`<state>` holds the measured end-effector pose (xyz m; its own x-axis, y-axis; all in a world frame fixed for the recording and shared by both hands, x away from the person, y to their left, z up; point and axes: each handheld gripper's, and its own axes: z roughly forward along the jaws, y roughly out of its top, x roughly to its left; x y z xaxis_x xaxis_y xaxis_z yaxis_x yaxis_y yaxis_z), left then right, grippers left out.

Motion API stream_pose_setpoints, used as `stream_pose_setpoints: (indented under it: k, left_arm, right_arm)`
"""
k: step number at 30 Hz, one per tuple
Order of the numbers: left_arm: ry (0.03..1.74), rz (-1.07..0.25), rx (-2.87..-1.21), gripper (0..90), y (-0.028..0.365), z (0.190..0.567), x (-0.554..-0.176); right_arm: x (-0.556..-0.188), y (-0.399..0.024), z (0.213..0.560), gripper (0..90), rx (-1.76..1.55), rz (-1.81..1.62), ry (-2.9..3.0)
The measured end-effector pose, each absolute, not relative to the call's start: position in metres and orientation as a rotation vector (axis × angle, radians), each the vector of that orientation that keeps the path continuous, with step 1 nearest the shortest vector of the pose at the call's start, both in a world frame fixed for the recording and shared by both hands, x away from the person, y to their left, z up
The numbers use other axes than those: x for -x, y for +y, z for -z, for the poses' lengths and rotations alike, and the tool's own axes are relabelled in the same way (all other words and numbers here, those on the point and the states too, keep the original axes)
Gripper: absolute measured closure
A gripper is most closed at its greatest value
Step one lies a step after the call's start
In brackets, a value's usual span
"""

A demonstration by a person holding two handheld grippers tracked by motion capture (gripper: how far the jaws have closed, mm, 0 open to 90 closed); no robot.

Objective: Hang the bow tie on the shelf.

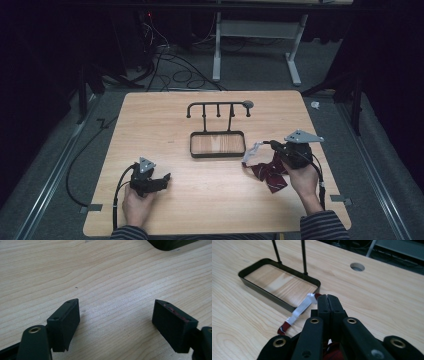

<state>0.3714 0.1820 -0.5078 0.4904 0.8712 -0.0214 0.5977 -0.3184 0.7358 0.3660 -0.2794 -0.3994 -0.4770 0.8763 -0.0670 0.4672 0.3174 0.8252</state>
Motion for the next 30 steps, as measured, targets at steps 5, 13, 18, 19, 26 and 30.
stream_pose_setpoints:
  k: [5, 13, 18, 19, 26, 30]
  left_arm:
    - [1.206, -0.503, -2.040, 22.8, 0.182, 0.508, -0.371]
    - [1.207, -0.503, -2.037, 22.8, 0.182, 0.508, -0.371]
    - [1.207, -0.504, -2.038, 22.7, 0.182, 0.508, -0.371]
    - [1.207, -0.503, -2.037, 22.8, 0.182, 0.508, -0.371]
    - [1.207, -0.503, -2.038, 22.8, 0.182, 0.508, -0.371]
    - [1.206, -0.504, -2.038, 22.8, 0.182, 0.508, -0.371]
  right_arm:
    - [-0.363, -0.272, 0.389, 90.0, -1.141, -1.074, 2.078]
    - [-0.360, -0.263, 0.378, 90.0, -1.096, -1.102, 2.085]
    - [-0.359, -0.259, 0.373, 90.0, -1.076, -1.122, 2.092]
    - [-0.359, -0.258, 0.372, 90.0, -1.071, -1.128, 2.093]
    - [-0.359, -0.250, 0.366, 90.0, -1.039, -1.154, 2.105]
    - [-0.360, -0.244, 0.363, 90.0, -1.020, -1.158, 2.115]
